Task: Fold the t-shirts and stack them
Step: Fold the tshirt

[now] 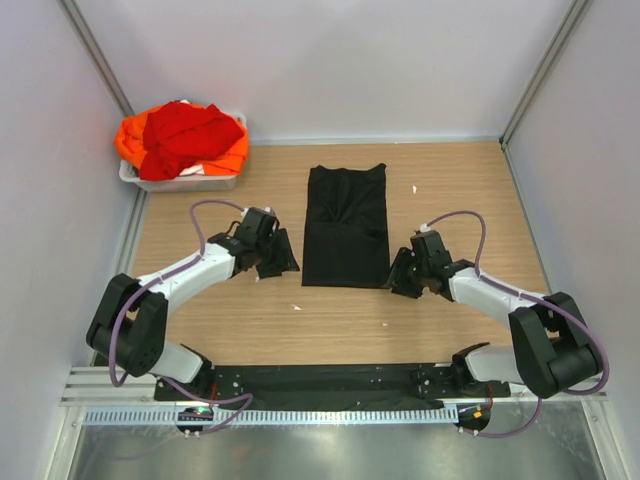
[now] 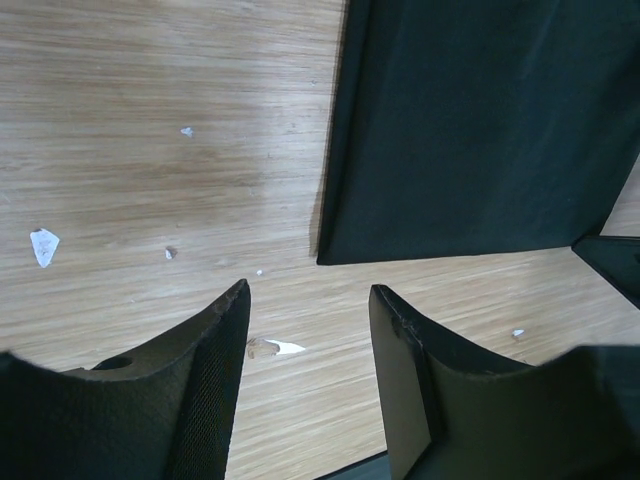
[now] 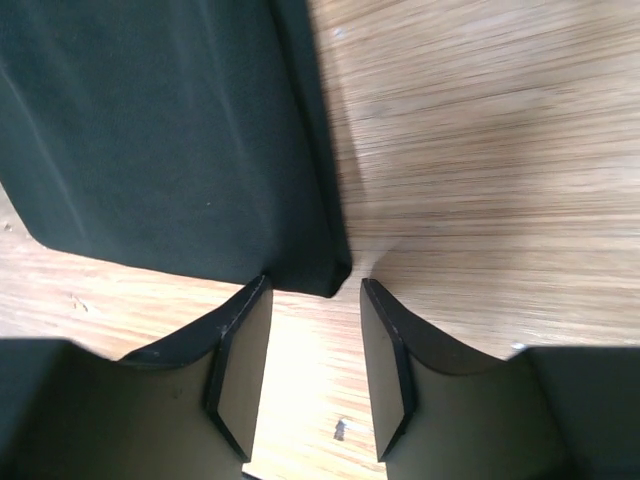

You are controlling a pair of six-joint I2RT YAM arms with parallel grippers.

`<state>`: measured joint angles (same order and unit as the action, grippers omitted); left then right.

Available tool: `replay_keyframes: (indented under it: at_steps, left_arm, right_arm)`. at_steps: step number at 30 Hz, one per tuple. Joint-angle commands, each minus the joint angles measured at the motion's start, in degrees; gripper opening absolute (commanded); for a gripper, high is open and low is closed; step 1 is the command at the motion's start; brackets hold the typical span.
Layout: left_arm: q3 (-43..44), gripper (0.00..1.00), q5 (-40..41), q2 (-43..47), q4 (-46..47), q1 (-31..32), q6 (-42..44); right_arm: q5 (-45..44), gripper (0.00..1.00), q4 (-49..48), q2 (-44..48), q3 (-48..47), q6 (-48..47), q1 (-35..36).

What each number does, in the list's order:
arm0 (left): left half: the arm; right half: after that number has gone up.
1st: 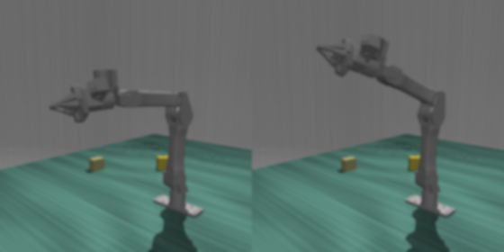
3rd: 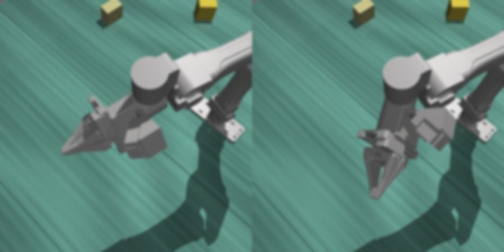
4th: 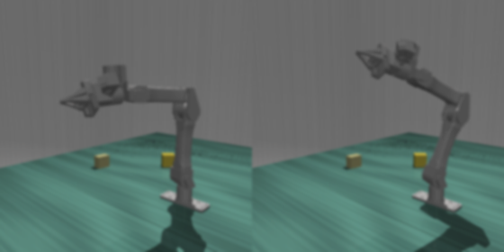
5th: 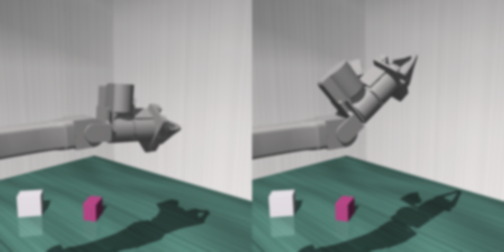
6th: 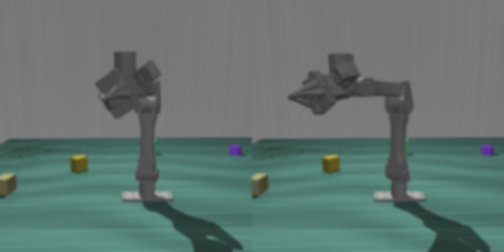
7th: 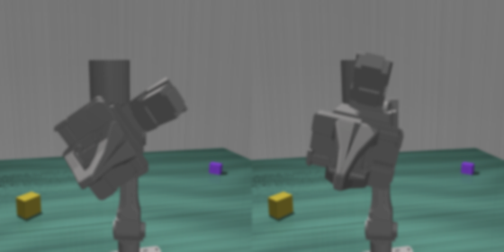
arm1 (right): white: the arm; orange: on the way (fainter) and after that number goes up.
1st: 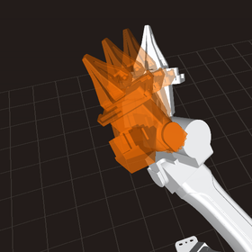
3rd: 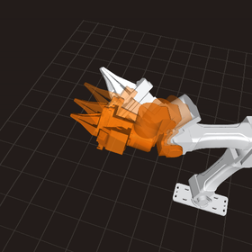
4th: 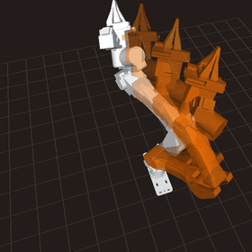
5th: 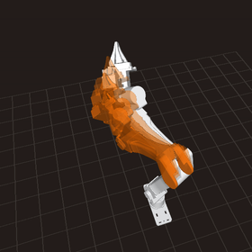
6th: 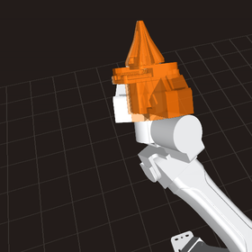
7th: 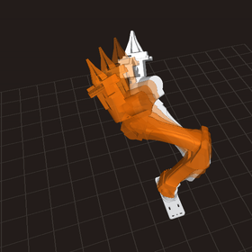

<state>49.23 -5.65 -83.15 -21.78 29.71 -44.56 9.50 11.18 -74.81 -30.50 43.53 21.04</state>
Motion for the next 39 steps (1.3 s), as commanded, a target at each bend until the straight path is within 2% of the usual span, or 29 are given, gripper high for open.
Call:
replay_keyframes:
  at_steps: [1, 9, 18, 22, 36, 39]
  left_arm:
    - [-0.5, 0.52, -0.5, -0.3, 3.8, 0.0, -0.4]
    - [-1.9, 0.51, -1.5, -2.4, 6.7, 0.1, -1.8]
    - [-4.4, 0.49, -2.8, -3.7, 10.4, 0.1, -3.2]
    - [-5.9, 0.46, -3.5, -4.1, 12.8, 0.1, -4.0]
    - [-8.8, 0.41, -5.5, -7.6, 19.3, 2.3, -6.9]
    - [-11.2, 0.38, -6.1, -8.4, 21.2, 2.7, -7.7]
  right_arm:
    - [-5.3, 0.48, 2.3, 1.9, 1.1, -0.6, -0.7]
    - [-3.8, 0.47, -1.2, -1.1, 2.9, -0.5, -1.1]
    - [-2.1, 0.22, -3.7, -2.3, 4.0, -0.2, -1.1]
    - [-2.5, 0.16, -3.3, -1.9, 4.0, -0.7, -1.2]
    - [-2.6, 0.09, -3.2, -3.9, 3.3, -1.8, -1.2]
    - [-2.6, 0.06, -3.1, -4.0, 2.9, -2.0, -1.2]
